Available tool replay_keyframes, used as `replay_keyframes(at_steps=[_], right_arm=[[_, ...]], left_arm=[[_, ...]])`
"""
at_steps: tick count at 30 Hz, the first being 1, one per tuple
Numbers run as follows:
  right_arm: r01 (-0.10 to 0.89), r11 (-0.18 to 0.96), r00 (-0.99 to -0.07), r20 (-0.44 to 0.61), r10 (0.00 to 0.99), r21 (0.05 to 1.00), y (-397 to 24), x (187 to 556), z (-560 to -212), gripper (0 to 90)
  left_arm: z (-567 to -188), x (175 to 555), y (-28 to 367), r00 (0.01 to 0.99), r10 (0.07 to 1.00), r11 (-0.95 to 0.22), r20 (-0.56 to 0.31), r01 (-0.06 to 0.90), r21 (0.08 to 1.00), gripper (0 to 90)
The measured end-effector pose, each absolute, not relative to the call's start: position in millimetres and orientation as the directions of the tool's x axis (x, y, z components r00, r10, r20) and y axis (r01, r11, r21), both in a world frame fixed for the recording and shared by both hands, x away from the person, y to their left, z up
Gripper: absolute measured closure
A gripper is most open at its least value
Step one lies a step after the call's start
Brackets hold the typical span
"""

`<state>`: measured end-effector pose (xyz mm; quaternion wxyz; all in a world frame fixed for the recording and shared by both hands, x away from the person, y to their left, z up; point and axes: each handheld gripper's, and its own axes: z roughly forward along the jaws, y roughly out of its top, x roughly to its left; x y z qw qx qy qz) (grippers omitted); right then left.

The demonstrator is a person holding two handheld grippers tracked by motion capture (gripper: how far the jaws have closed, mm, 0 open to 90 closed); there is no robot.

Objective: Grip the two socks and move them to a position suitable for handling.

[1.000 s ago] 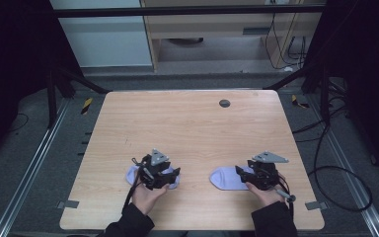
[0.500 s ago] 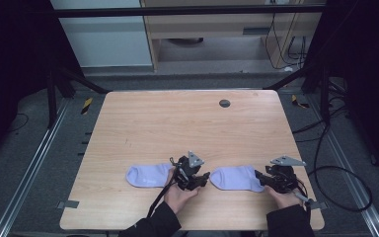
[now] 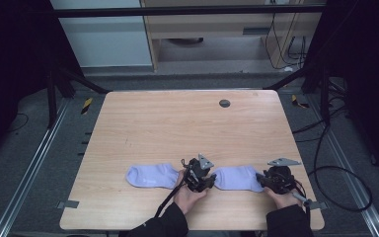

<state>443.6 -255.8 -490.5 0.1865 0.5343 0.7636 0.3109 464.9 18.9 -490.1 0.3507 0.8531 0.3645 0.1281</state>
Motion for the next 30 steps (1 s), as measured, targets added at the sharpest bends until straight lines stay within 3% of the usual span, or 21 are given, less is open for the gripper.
replay_keyframes(at_steps=[9, 19, 30], right_arm=[[0.715, 0.254, -0.373, 0.049, 0.927, 0.651, -252, 443, -491, 85.4], [0.656, 0.252, -0.431, 0.079, 0.899, 0.712, -236, 428, -466, 86.4], [0.629, 0.282, -0.511, 0.111, 0.852, 0.725, -199, 414, -459, 86.3]], left_arm=[[-492, 467, 16, 0.694, 0.717, -0.483, -0.067, 0.563, 0.671, 88.2], [-472, 463, 47, 0.705, 0.699, -0.452, -0.117, 0.563, 0.692, 89.4], [-462, 443, 100, 0.704, 0.703, -0.464, -0.099, 0.56, 0.686, 89.4]])
